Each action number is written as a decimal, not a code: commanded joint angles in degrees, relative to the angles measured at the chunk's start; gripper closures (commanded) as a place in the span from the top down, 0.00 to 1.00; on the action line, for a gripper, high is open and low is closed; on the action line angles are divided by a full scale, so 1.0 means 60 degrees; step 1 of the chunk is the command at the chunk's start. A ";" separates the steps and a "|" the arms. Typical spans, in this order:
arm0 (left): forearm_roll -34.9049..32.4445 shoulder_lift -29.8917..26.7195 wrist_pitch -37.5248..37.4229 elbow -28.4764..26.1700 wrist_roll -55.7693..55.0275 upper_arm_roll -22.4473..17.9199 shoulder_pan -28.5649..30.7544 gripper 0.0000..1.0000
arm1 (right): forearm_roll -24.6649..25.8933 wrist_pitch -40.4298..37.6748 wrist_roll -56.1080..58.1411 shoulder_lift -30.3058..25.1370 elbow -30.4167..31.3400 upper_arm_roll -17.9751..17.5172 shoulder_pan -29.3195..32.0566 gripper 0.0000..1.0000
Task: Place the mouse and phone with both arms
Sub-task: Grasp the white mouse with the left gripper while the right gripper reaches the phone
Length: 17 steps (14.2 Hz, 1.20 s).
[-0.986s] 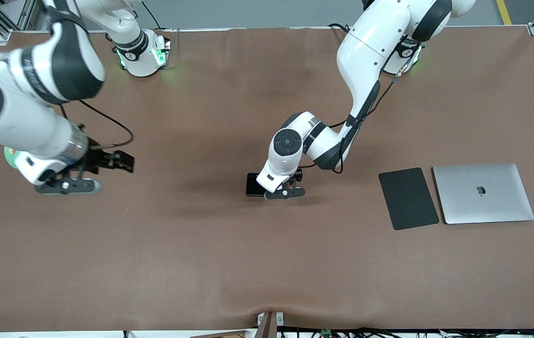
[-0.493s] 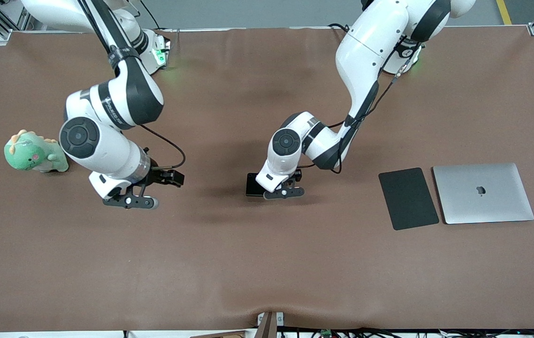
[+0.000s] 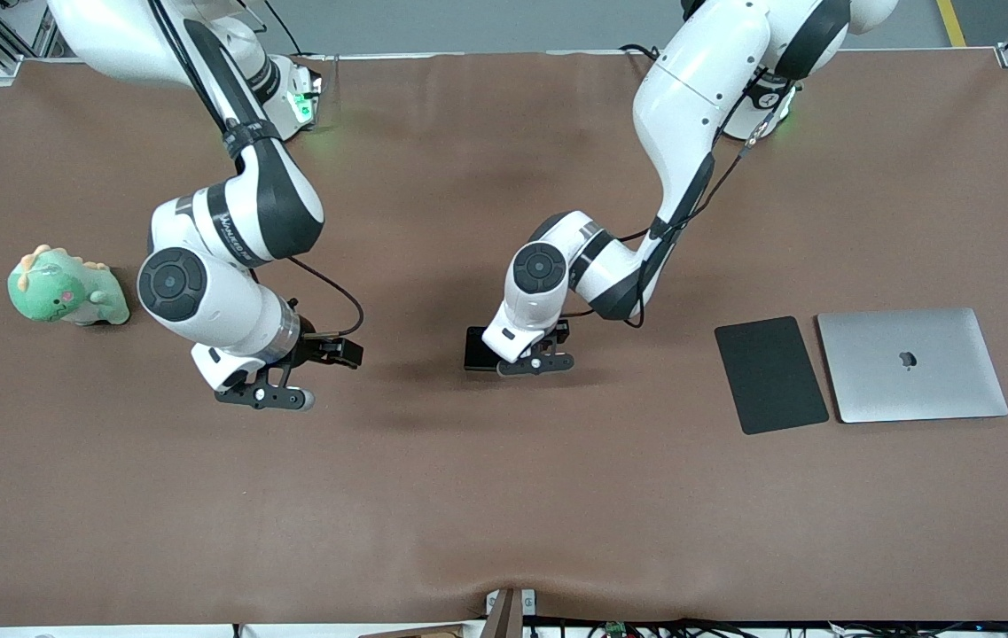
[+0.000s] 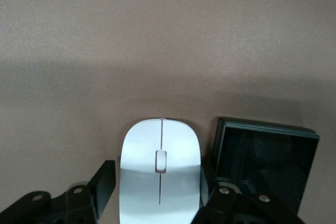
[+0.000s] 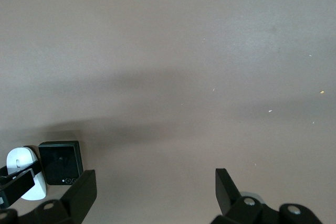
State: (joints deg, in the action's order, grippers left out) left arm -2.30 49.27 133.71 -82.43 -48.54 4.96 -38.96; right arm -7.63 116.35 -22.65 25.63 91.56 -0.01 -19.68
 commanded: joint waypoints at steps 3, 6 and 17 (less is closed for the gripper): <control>-0.0319 0.0167 0.0009 0.0233 -0.0333 -0.0125 -0.0157 0.72 | -0.0061 0.0587 -0.0019 0.0372 -0.0084 0.0046 -0.0381 1.00; -0.0319 0.0196 0.0009 0.0233 -0.0333 -0.0124 -0.0215 0.72 | -0.0061 0.0809 -0.0122 0.0431 -0.0070 0.0060 -0.0646 1.00; -0.0568 -0.0008 -0.0180 0.0233 -0.0274 -0.0139 -0.0128 0.53 | -0.0047 0.0794 -0.0136 0.0475 -0.0026 0.0060 -0.0646 1.00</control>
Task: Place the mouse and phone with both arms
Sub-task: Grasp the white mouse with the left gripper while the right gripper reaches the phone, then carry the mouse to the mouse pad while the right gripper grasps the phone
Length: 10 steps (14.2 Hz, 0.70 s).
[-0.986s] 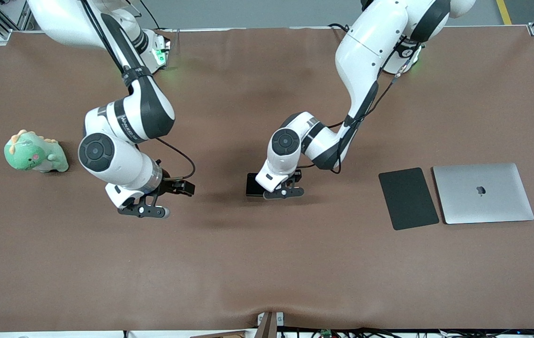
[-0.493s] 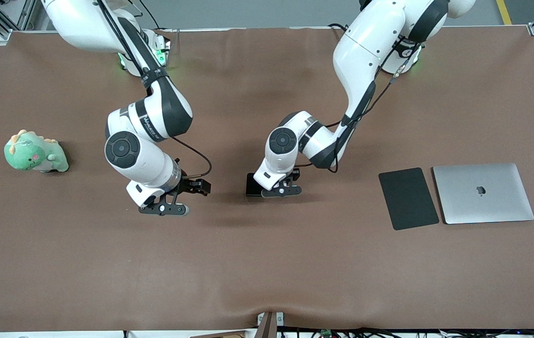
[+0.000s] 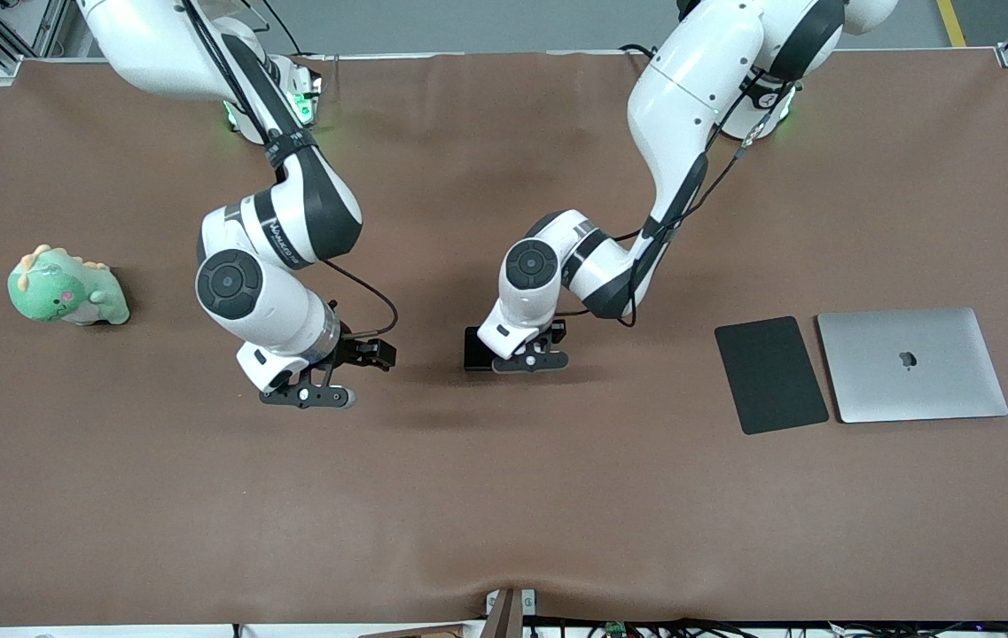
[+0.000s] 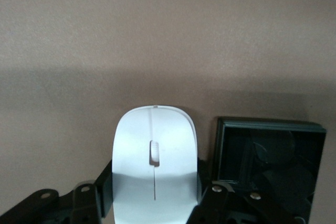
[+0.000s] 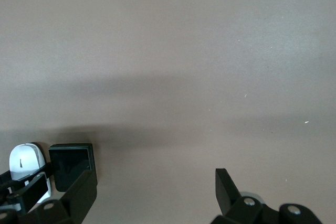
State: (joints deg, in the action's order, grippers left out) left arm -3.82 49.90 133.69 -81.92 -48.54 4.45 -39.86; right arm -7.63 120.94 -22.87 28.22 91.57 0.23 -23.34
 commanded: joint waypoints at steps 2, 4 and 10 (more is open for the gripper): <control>-0.0330 -0.0289 -0.0337 0.0147 -0.0260 -0.0053 0.0197 0.53 | -0.0046 0.0043 -0.0099 0.0071 -0.0027 0.0020 -0.0065 1.00; -0.0330 -0.0683 -0.0745 0.0147 0.0031 -0.0053 0.0591 0.55 | -0.0075 0.0057 -0.0114 0.0144 -0.0027 0.0020 -0.0153 1.00; -0.0316 -0.2278 -0.2007 -0.0451 0.1831 0.0020 0.1835 0.55 | -0.0047 0.1051 -0.0845 0.0758 -0.0071 0.0020 -0.0839 1.00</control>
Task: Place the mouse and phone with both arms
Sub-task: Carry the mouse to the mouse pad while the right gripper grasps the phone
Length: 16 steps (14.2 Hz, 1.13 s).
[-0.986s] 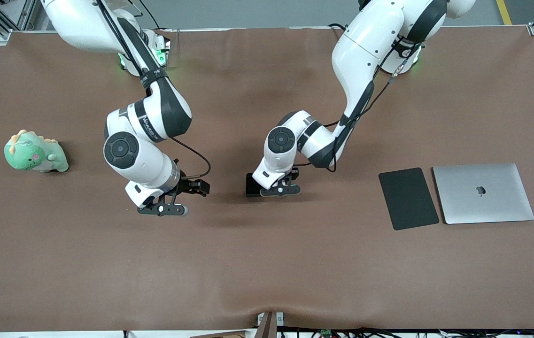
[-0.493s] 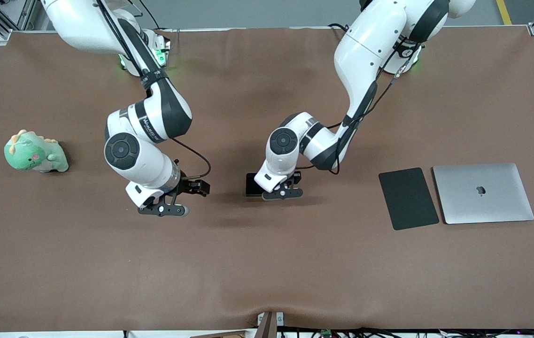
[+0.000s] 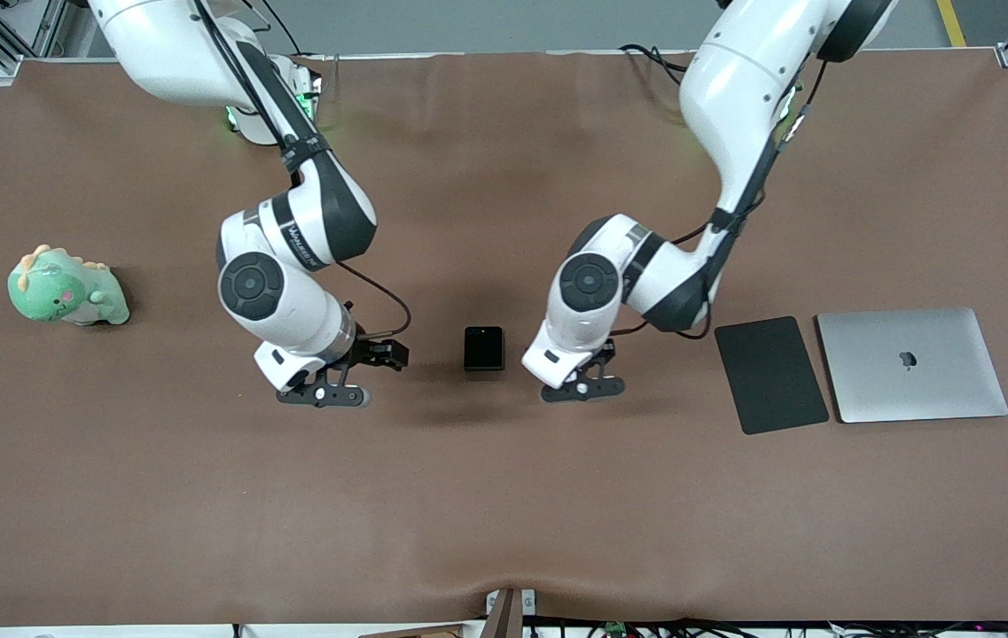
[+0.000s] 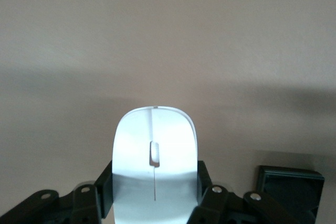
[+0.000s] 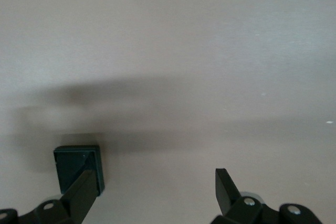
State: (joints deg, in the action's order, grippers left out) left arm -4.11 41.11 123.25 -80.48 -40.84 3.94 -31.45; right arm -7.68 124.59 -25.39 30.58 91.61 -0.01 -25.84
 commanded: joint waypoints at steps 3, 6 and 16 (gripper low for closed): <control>-0.0223 -0.1649 -0.0342 -0.1509 0.1939 0.0134 0.1283 0.54 | 0.0093 0.1147 -0.1040 0.1097 -0.0208 0.0075 -0.1126 1.00; -0.0135 -0.2221 -0.0342 -0.2272 0.3098 0.0163 0.2191 0.53 | 0.0122 0.1325 -0.1027 0.1786 -0.0852 0.0089 -0.1391 1.00; -0.0164 -0.2326 -0.0123 -0.3255 0.3834 0.0163 0.4126 0.51 | 0.1440 0.1340 -0.2783 0.2988 -0.1908 0.0118 -0.2212 1.00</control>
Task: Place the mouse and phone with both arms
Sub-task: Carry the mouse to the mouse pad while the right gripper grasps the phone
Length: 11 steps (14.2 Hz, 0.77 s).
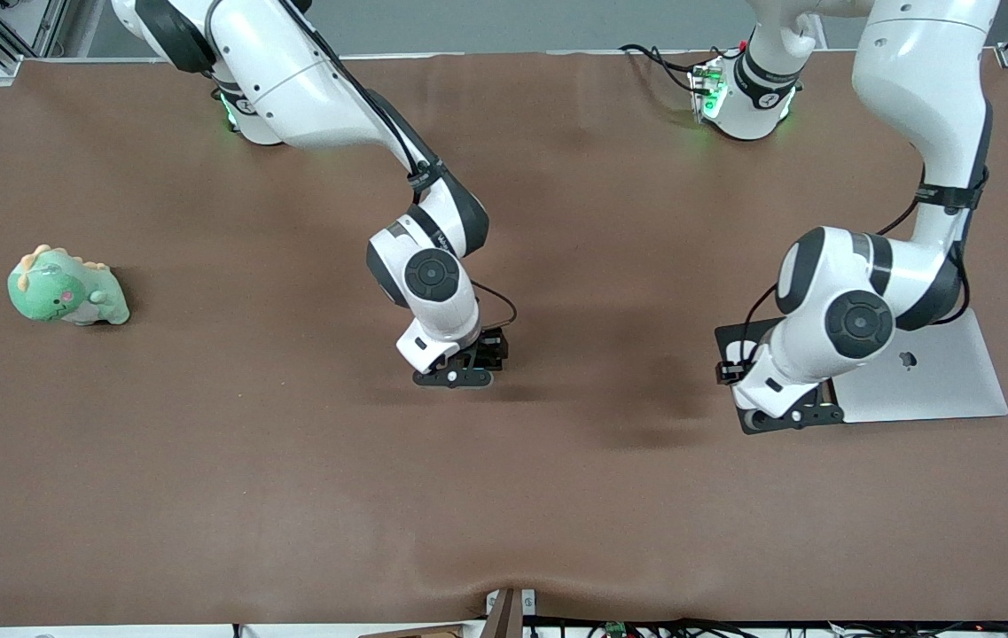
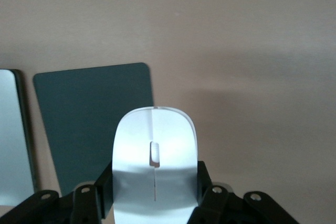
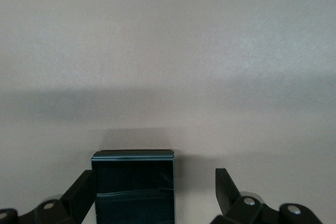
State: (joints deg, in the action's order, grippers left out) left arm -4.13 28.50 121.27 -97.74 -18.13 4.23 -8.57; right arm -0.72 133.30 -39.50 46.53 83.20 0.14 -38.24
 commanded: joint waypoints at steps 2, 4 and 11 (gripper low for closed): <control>-0.0176 -0.0180 0.0703 -0.0656 0.0047 0.0100 0.0549 0.51 | 0.0281 -0.0082 -0.0769 0.0521 -0.0638 0.0094 -0.0233 1.00; -0.0249 -0.0180 0.1392 -0.1182 0.0076 0.0100 0.0784 0.51 | 0.0281 -0.0053 -0.0931 0.0639 -0.0697 0.0094 -0.0292 1.00; -0.0279 0.0156 0.3049 -0.2239 0.0120 0.0071 0.1077 0.51 | 0.0266 0.0269 -0.1648 0.0800 -0.0712 0.0094 -0.0409 1.00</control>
State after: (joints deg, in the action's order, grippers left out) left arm -4.17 29.45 136.77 -109.56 -17.91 4.20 -2.96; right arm -0.65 134.71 -46.62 50.08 80.65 0.16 -39.64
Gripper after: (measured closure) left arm 0.383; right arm 0.000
